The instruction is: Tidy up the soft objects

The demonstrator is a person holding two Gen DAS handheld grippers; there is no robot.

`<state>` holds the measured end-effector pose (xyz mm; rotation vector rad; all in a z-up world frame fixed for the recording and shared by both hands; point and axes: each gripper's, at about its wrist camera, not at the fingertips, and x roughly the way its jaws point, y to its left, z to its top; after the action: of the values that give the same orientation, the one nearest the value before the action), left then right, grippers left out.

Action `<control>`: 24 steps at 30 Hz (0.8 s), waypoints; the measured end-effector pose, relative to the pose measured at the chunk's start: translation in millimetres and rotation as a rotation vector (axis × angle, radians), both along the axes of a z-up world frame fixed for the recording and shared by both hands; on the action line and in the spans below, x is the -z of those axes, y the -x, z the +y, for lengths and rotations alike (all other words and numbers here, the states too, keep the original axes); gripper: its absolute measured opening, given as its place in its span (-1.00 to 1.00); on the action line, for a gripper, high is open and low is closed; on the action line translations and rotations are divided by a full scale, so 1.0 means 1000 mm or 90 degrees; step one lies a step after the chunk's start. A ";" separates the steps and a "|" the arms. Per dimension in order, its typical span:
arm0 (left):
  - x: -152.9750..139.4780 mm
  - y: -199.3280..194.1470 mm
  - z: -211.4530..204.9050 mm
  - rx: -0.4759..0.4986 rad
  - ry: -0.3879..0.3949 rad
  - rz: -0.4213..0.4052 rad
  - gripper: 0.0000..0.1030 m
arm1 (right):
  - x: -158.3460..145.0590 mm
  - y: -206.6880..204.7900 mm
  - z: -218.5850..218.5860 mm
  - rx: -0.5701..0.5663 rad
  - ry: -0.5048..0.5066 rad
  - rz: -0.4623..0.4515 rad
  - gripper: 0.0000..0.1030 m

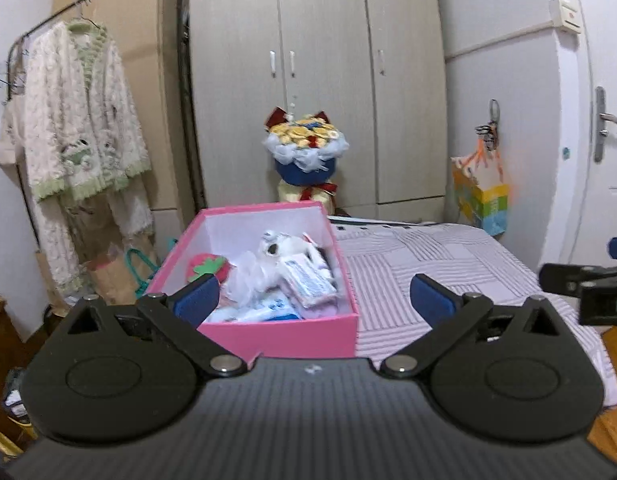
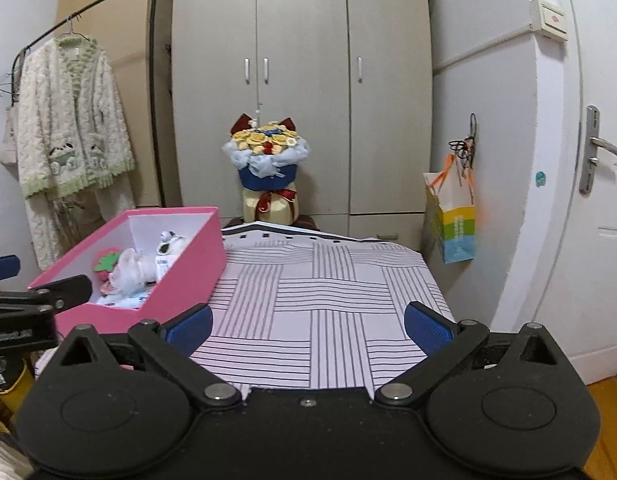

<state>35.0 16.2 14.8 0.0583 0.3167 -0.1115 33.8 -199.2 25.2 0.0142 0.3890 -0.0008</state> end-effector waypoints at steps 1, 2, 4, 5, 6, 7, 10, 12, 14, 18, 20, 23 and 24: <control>0.000 0.000 0.000 0.004 0.001 0.006 1.00 | 0.000 0.001 0.000 0.007 0.001 -0.007 1.00; 0.001 -0.001 0.000 0.003 0.000 0.013 1.00 | 0.000 0.003 0.001 0.009 0.004 -0.012 1.00; 0.000 -0.002 0.001 -0.006 -0.001 0.024 1.00 | 0.000 0.005 0.003 0.003 0.008 -0.013 1.00; 0.001 -0.004 0.001 -0.010 -0.002 0.029 1.00 | -0.001 0.006 0.004 0.000 0.007 -0.012 1.00; 0.001 -0.005 0.001 -0.013 -0.002 0.033 1.00 | -0.001 0.006 0.005 -0.002 0.008 -0.011 1.00; 0.001 -0.006 0.002 -0.015 -0.003 0.038 1.00 | -0.001 0.007 0.006 -0.001 0.011 -0.011 1.00; 0.004 -0.007 0.004 -0.018 0.001 0.046 1.00 | 0.000 0.009 0.008 0.002 0.015 -0.011 1.00; 0.005 -0.006 0.006 -0.018 0.004 0.050 1.00 | -0.001 0.011 0.009 0.005 0.016 -0.013 1.00; 0.005 -0.005 0.006 -0.021 0.003 0.050 1.00 | -0.001 0.013 0.009 0.010 0.019 -0.014 1.00; 0.008 -0.005 0.006 -0.032 -0.001 0.051 1.00 | 0.000 0.015 0.008 0.010 0.024 -0.019 1.00; 0.010 -0.007 0.007 -0.046 0.003 0.058 1.00 | 0.001 0.016 0.009 0.010 0.026 -0.023 1.00; 0.012 -0.009 0.008 -0.052 0.003 0.063 1.00 | 0.002 0.017 0.010 0.014 0.034 -0.026 1.00; 0.013 -0.009 0.009 -0.055 0.004 0.063 1.00 | 0.002 0.017 0.010 0.014 0.035 -0.027 1.00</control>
<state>44.3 25.0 1.8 0.0335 0.4172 -0.0299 17.2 -189.0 22.8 -0.0359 0.3468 -0.0332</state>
